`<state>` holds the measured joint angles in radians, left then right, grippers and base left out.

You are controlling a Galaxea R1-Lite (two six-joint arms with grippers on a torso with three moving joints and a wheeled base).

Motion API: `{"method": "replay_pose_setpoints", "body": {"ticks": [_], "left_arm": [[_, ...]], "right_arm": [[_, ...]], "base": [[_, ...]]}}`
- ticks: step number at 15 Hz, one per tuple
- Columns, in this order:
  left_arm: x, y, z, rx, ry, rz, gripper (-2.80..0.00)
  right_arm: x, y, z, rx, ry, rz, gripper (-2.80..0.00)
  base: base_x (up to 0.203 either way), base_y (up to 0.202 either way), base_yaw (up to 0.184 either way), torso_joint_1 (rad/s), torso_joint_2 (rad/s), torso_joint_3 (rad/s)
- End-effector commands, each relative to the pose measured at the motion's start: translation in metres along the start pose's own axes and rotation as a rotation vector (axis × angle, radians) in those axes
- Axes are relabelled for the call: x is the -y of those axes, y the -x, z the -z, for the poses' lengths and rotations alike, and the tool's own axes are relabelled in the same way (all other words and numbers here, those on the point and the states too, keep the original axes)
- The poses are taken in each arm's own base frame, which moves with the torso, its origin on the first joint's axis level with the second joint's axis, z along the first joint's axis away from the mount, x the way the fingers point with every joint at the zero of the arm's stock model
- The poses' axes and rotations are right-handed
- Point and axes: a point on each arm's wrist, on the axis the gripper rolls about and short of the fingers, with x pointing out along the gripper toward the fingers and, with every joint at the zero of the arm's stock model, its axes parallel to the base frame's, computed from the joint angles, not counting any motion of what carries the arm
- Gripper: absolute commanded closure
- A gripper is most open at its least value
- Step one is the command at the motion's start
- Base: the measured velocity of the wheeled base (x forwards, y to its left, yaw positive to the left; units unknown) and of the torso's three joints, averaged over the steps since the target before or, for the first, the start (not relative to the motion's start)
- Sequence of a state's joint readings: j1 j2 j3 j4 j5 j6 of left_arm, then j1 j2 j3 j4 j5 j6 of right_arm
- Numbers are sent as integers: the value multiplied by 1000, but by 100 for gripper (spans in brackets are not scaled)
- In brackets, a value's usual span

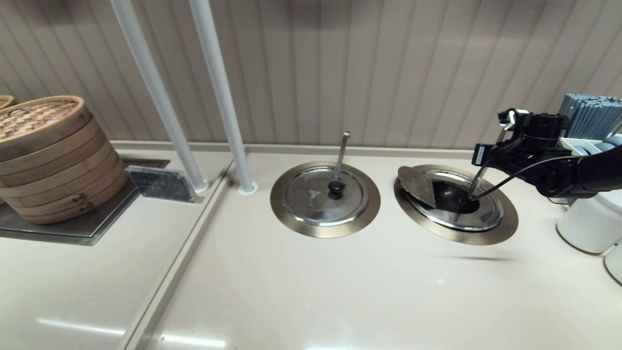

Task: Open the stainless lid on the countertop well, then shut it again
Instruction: Stir with a spoon

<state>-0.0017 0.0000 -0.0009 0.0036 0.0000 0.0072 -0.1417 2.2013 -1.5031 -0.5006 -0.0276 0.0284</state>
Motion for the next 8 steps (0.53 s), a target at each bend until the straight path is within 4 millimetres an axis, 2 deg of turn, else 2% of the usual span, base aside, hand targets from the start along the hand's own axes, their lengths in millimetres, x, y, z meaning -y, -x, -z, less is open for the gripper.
{"method": "replay_pose_setpoints", "body": {"ticks": [1, 6, 8], "left_arm": [[0, 0, 0, 1, 0, 0, 0], [0, 0, 0, -1, 1, 0, 0], [0, 0, 0, 1, 0, 0, 0]], "right_arm": [[1, -17, 11, -9, -24, 3, 0], [11, -45, 33, -28, -31, 26, 0], [15, -51, 34, -19, -34, 33, 0]], "base": [[0, 0, 0, 0, 0, 0], [0, 0, 0, 0, 0, 0], [0, 0, 0, 0, 0, 0]]}}
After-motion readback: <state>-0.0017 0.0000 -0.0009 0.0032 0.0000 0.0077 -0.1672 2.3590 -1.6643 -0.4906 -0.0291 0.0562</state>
